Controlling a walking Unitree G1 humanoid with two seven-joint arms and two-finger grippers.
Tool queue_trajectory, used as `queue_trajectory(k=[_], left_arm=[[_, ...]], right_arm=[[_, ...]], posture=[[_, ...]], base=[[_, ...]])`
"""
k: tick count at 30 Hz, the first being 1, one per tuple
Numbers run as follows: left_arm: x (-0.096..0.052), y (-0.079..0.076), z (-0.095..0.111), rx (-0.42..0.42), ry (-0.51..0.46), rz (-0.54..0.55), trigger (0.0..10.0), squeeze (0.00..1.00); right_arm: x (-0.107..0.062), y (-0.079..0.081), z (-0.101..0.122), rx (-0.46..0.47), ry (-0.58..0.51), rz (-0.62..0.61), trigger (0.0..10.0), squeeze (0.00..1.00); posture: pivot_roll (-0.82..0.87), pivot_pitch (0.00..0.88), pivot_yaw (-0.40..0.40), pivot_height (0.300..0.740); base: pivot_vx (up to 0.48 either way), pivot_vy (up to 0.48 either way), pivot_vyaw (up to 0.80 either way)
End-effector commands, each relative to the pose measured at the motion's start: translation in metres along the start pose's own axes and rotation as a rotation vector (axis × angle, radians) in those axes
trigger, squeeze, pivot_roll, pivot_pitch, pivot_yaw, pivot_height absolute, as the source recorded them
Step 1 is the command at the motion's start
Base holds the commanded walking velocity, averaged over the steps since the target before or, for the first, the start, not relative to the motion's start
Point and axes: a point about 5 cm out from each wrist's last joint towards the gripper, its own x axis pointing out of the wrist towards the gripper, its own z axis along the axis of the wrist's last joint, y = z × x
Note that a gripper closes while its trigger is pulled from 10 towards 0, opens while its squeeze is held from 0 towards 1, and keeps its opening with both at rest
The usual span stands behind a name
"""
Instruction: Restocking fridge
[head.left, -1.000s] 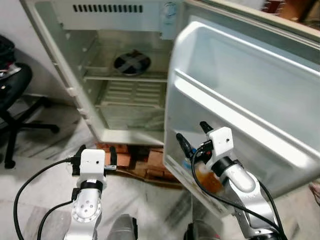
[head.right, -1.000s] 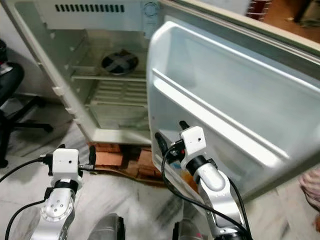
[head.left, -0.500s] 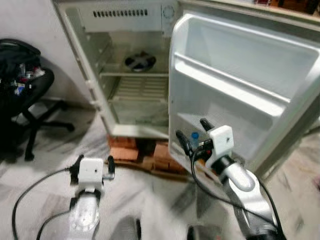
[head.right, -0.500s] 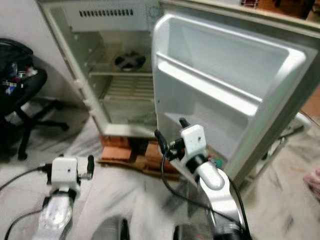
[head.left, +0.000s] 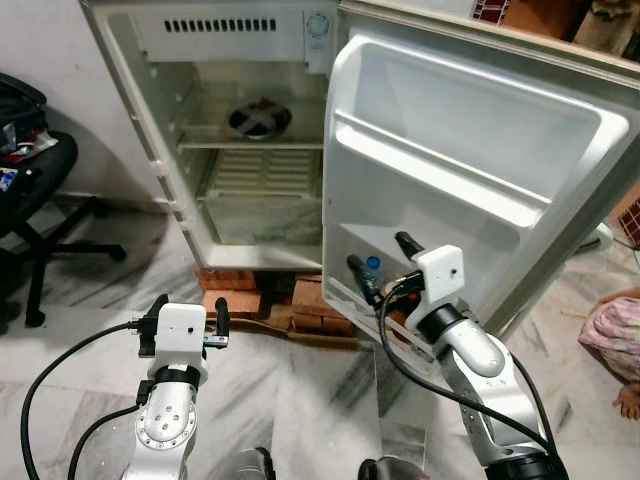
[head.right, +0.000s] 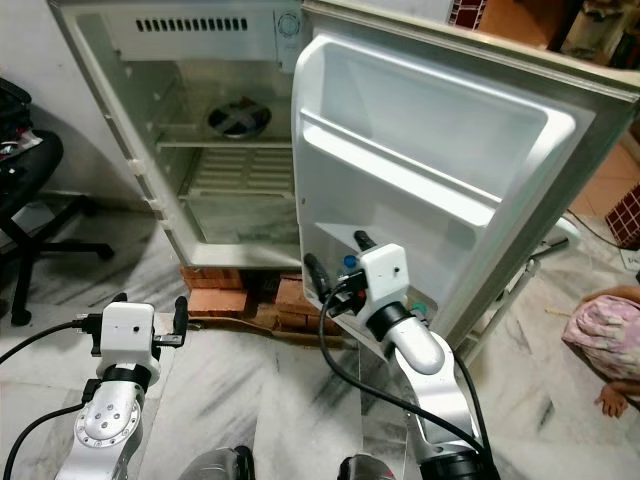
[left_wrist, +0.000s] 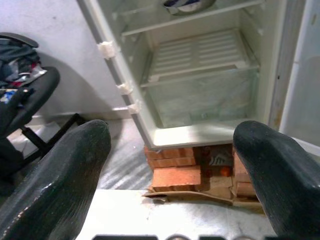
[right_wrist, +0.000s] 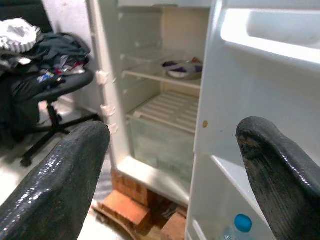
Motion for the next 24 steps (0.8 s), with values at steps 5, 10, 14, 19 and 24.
queue_trajectory(k=[5, 10, 14, 19, 24], left_arm=[[0.0, -0.002, 0.001, -0.002, -0.003, -0.01, 10.0, 0.0], [0.0, -0.003, 0.001, -0.001, -0.002, -0.015, 10.0, 0.0], [0.0, -0.004, 0.001, -0.002, -0.003, -0.014, 10.0, 0.0], [0.001, -0.004, 0.001, 0.002, -0.004, -0.014, 10.0, 0.0], [0.001, -0.005, 0.002, 0.003, -0.005, -0.013, 10.0, 0.0]], right_arm=[[-0.011, 0.007, -0.014, 0.011, 0.05, 0.103, 10.0, 0.0], [-0.018, 0.017, -0.021, 0.022, 0.094, 0.22, 10.0, 0.0], [-0.026, 0.024, -0.026, 0.02, 0.144, 0.384, 10.0, 0.0], [-0.033, 0.02, -0.028, 0.032, 0.204, 0.527, 10.0, 0.0], [-0.043, 0.011, -0.036, -0.021, 0.311, 0.648, 10.0, 0.0]], posture=[[0.0, 0.128, 0.036, 0.74], [0.0, 0.129, 0.035, 0.74], [0.0, 0.128, 0.034, 0.74], [0.0, 0.127, 0.032, 0.74], [0.0, 0.126, 0.031, 0.74]], base=[[0.0, -0.48, 0.0], [0.0, -0.48, 0.0], [0.0, -0.458, 0.0], [0.0, -0.375, 0.0], [0.0, -0.35, 0.0]])
